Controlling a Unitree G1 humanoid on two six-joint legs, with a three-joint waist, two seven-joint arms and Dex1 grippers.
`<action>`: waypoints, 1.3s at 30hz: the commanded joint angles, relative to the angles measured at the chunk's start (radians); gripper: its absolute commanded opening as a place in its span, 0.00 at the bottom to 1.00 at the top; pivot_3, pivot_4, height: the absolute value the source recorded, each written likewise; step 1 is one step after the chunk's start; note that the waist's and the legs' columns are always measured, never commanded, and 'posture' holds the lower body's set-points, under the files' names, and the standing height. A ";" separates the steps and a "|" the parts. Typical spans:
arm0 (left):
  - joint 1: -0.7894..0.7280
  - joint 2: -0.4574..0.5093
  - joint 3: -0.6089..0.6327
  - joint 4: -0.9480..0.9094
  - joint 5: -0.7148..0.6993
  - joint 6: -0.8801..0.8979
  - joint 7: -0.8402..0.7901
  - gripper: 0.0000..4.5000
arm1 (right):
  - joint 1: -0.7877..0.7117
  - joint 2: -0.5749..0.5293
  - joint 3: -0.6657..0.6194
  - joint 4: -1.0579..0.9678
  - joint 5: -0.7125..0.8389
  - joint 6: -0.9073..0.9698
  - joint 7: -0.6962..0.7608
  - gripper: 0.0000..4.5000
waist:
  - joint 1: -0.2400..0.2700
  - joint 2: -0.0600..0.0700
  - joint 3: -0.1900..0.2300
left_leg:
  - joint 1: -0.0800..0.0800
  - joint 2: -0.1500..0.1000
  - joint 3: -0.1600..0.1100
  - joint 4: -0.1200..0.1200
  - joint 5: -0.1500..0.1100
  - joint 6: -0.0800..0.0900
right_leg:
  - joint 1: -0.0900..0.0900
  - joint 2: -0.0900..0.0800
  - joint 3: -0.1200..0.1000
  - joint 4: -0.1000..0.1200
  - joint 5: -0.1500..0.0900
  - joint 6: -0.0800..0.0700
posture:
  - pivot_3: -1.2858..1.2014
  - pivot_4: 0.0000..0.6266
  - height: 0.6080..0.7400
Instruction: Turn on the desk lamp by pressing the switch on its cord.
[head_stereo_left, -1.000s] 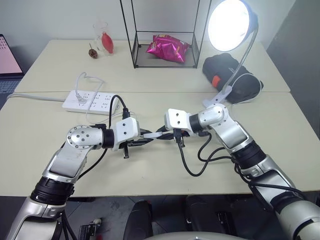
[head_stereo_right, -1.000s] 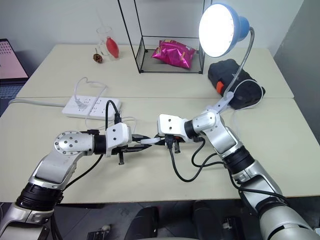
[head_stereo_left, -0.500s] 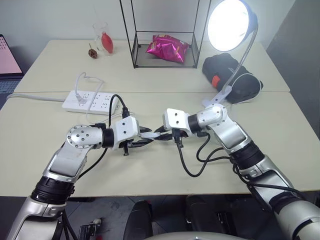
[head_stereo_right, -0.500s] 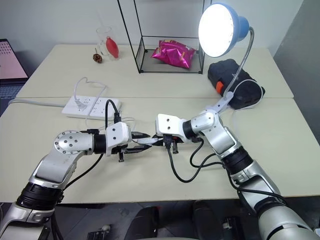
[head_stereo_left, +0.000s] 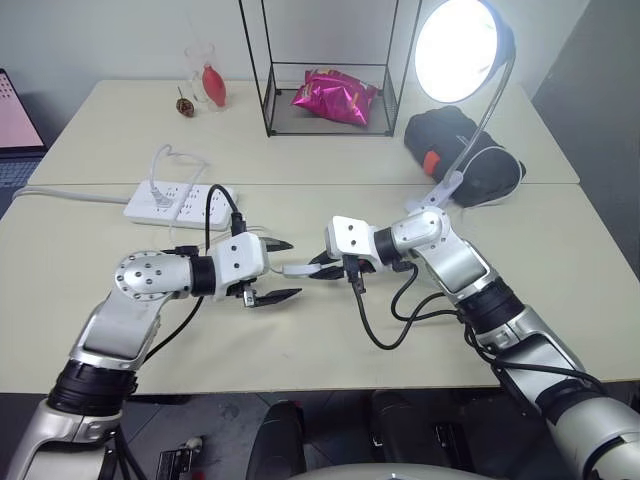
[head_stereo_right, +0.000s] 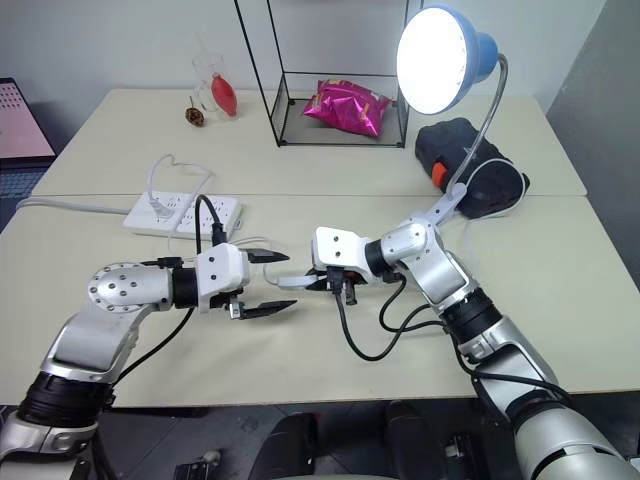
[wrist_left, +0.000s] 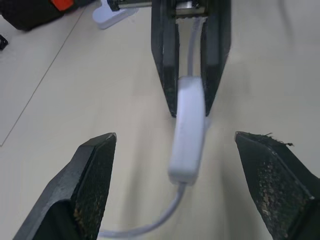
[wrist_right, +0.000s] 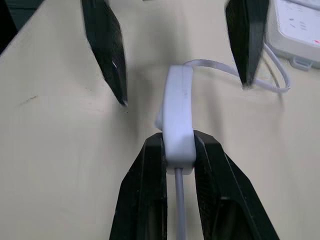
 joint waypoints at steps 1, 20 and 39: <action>0.059 0.051 0.082 -0.081 -0.056 0.041 -0.015 0.88 | -0.061 0.005 -0.023 0.106 -0.018 -0.088 -0.017 0.09 | -0.001 0.000 0.000 | 0.000 0.000 0.000 0.000 0.000 0.000 | 0.000 0.000 0.000 0.000 0.000 0.000 | 0.52 0.24 1.00; 0.196 0.086 0.180 -0.181 -0.088 0.094 0.020 0.88 | -0.166 0.021 -0.065 0.530 -0.057 -0.344 -0.005 0.44 | 0.002 0.000 0.000 | 0.000 0.000 0.000 0.000 0.000 0.000 | 0.000 0.000 0.000 0.000 0.001 -0.001 | 0.52 0.24 1.00; 0.306 0.111 0.292 -0.274 -0.142 0.221 0.067 0.88 | 0.263 -0.395 -0.332 -0.567 0.259 0.246 0.039 0.94 | 0.002 0.001 0.001 | 0.000 0.000 0.000 0.000 0.000 0.000 | 0.000 -0.001 0.000 -0.001 -0.001 0.000 | 0.52 0.24 1.00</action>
